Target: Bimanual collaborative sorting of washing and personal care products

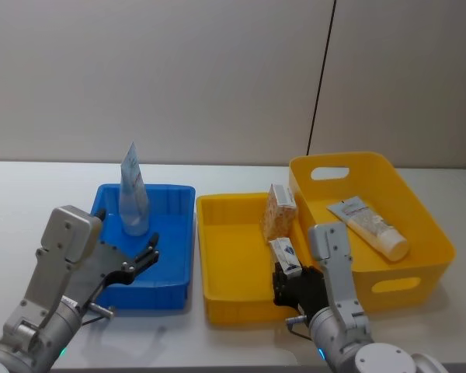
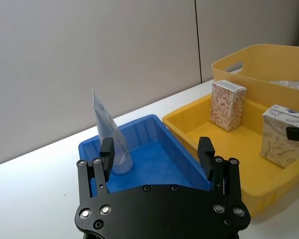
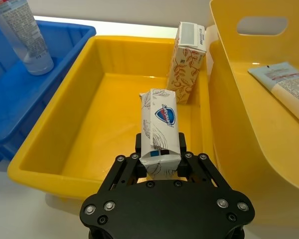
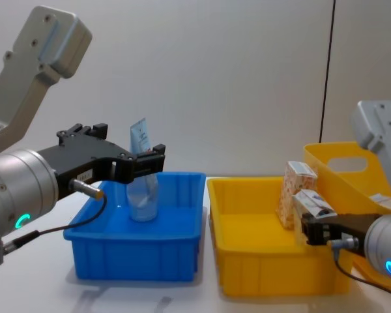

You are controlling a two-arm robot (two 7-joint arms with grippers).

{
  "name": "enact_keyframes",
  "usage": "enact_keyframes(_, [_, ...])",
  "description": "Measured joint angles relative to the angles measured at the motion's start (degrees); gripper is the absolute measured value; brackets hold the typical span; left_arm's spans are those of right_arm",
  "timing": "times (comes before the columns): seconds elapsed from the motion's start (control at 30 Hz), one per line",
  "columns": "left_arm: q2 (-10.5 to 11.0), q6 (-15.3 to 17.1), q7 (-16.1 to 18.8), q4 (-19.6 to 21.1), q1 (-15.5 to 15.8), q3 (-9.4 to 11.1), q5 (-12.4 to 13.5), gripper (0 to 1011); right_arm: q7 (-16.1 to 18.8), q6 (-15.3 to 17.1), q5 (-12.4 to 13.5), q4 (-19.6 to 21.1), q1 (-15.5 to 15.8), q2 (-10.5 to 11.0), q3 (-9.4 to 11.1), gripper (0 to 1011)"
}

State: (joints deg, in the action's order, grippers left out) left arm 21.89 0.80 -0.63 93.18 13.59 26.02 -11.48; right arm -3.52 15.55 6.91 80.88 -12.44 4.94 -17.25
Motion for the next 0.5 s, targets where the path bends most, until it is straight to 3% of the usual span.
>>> enact_keyframes(0.5, [0.00,0.00,0.00,0.00,0.00,0.00,0.00,1001,3.12,-6.12,0.27,1.25,-0.29,0.40,0.33,269])
